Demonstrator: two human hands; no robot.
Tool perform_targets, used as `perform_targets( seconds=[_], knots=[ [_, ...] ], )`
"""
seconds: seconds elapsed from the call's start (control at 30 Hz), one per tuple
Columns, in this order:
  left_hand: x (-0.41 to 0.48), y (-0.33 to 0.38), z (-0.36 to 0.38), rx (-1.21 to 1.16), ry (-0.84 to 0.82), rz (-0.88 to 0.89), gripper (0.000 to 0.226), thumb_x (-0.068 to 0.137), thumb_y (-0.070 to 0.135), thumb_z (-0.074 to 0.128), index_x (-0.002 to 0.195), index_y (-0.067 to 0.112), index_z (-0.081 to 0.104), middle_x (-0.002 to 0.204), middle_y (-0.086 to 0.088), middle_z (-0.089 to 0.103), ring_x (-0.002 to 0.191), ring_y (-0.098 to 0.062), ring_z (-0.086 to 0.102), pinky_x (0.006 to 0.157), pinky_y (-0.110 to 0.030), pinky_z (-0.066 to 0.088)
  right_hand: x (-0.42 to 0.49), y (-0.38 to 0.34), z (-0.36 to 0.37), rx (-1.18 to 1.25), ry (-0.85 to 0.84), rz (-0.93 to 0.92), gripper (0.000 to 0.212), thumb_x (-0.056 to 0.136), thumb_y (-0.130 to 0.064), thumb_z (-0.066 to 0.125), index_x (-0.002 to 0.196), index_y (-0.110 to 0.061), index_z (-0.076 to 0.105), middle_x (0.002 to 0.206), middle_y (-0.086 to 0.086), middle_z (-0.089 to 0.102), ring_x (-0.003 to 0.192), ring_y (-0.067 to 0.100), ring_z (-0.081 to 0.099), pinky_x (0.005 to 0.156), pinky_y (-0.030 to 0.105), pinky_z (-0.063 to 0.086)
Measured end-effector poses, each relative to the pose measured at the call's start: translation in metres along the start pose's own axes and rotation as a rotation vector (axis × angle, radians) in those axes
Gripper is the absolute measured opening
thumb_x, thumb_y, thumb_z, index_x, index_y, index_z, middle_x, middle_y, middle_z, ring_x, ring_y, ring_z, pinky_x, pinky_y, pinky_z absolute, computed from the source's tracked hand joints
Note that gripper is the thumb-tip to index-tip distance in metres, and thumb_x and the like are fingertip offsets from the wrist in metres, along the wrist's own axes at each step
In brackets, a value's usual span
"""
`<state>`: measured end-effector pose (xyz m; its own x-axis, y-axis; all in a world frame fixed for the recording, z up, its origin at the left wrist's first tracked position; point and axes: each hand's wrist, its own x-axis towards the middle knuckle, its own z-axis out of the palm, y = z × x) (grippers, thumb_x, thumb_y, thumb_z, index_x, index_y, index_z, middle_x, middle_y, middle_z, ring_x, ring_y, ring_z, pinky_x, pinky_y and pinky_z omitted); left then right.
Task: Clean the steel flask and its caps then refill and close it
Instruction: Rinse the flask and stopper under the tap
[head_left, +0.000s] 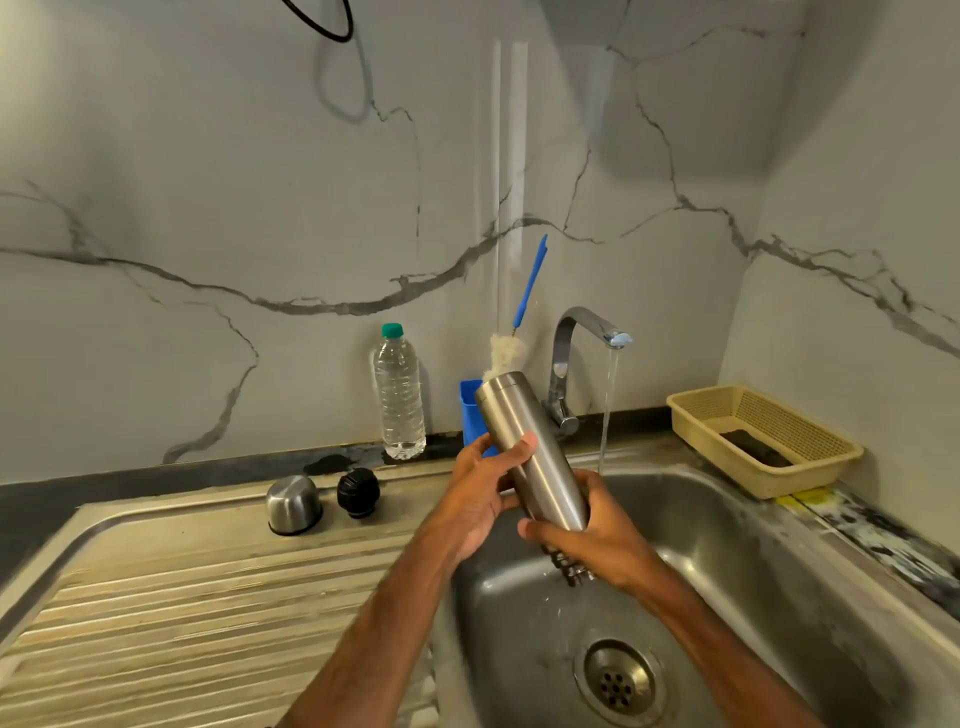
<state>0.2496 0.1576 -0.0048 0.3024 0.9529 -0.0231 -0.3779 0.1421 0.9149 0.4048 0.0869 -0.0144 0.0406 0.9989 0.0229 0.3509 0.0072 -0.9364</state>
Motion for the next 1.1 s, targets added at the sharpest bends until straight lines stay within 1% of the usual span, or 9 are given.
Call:
perform_targets(
  seconds=[0.13, 0.27, 0.37, 0.53, 0.67, 0.77, 0.9, 1.0, 1.1],
  knots=[
    [0.0, -0.002, 0.011, -0.023, -0.082, 0.01, 0.053, 0.089, 0.023, 0.071, 0.137, 0.005, 0.056, 0.125, -0.016, 0.068, 0.111, -0.028, 0.066, 0.086, -0.038, 0.059, 0.005, 0.002, -0.008, 0.376, -0.113, 0.061, 0.076, 0.074, -0.017, 0.087, 0.135, -0.022, 0.042, 0.111, 0.019, 0.069, 0.091, 0.035, 0.074, 0.074, 0.052, 0.062],
    [0.005, -0.003, 0.033, 0.1, -0.12, -0.001, 0.041, 0.098, 0.03, 0.062, 0.135, 0.014, 0.057, 0.12, -0.007, 0.071, 0.112, -0.021, 0.066, 0.094, -0.039, 0.056, 0.01, 0.009, -0.013, 0.036, 0.13, -0.085, 0.077, 0.066, -0.032, 0.091, 0.13, -0.024, 0.05, 0.107, -0.002, 0.069, 0.091, 0.013, 0.071, 0.078, 0.032, 0.061],
    [0.011, -0.017, 0.045, 0.225, -0.096, -0.042, 0.061, 0.089, 0.05, 0.068, 0.141, 0.021, 0.052, 0.126, -0.005, 0.07, 0.118, -0.021, 0.066, 0.1, -0.042, 0.055, 0.008, 0.008, -0.015, -0.091, 0.166, -0.103, 0.076, 0.069, -0.033, 0.09, 0.127, -0.031, 0.042, 0.105, -0.011, 0.064, 0.087, 0.004, 0.067, 0.064, 0.013, 0.053],
    [0.007, -0.044, 0.04, -0.046, -0.008, -0.189, 0.048, 0.095, 0.043, 0.064, 0.134, 0.015, 0.054, 0.118, -0.015, 0.073, 0.106, -0.028, 0.073, 0.081, -0.04, 0.061, 0.006, 0.016, -0.029, -0.146, 0.023, 0.012, 0.044, 0.089, -0.059, 0.062, 0.115, -0.024, 0.059, 0.1, -0.004, 0.071, 0.082, 0.007, 0.072, 0.075, 0.027, 0.061],
    [0.004, -0.05, 0.044, -0.058, -0.031, -0.244, 0.042, 0.099, 0.045, 0.059, 0.129, 0.015, 0.056, 0.109, -0.014, 0.077, 0.097, -0.027, 0.076, 0.073, -0.041, 0.062, 0.007, 0.014, -0.044, -0.261, 0.245, -0.029, 0.028, 0.096, -0.045, 0.058, 0.108, -0.02, 0.065, 0.099, -0.004, 0.069, 0.083, 0.004, 0.066, 0.082, 0.033, 0.061],
    [0.004, -0.052, 0.054, -0.006, -0.049, -0.229, 0.042, 0.099, 0.044, 0.058, 0.13, 0.016, 0.057, 0.117, -0.015, 0.073, 0.1, -0.025, 0.075, 0.076, -0.038, 0.062, 0.013, 0.018, -0.045, -0.334, 0.389, -0.095, 0.048, 0.094, -0.041, 0.063, 0.137, -0.022, 0.052, 0.128, 0.001, 0.058, 0.108, 0.012, 0.061, 0.095, 0.04, 0.055],
    [0.005, -0.056, 0.066, -0.012, -0.055, -0.214, 0.04, 0.1, 0.04, 0.057, 0.129, 0.013, 0.062, 0.114, -0.014, 0.075, 0.107, -0.026, 0.073, 0.09, -0.041, 0.059, 0.013, 0.021, -0.035, -0.375, 0.311, -0.189, 0.062, 0.102, -0.033, 0.052, 0.158, -0.026, 0.023, 0.162, 0.0, 0.027, 0.144, 0.018, 0.035, 0.116, 0.038, 0.031],
    [0.006, -0.06, 0.069, -0.093, -0.055, -0.219, 0.045, 0.1, 0.043, 0.055, 0.133, 0.013, 0.062, 0.121, -0.016, 0.072, 0.115, -0.029, 0.069, 0.104, -0.046, 0.053, 0.017, 0.024, -0.025, -0.376, 0.204, -0.224, 0.062, 0.108, -0.034, 0.036, 0.159, -0.03, 0.002, 0.167, -0.008, -0.005, 0.153, 0.011, 0.005, 0.119, 0.03, 0.008],
    [0.006, -0.063, 0.066, -0.087, -0.056, -0.252, 0.041, 0.101, 0.045, 0.053, 0.131, 0.018, 0.064, 0.117, -0.013, 0.075, 0.111, -0.028, 0.071, 0.097, -0.044, 0.056, 0.029, 0.025, -0.026, -0.298, 0.168, -0.239, 0.058, 0.109, -0.036, 0.03, 0.158, -0.036, 0.0, 0.165, -0.015, -0.015, 0.151, 0.004, -0.008, 0.119, 0.029, 0.001]
  ],
)
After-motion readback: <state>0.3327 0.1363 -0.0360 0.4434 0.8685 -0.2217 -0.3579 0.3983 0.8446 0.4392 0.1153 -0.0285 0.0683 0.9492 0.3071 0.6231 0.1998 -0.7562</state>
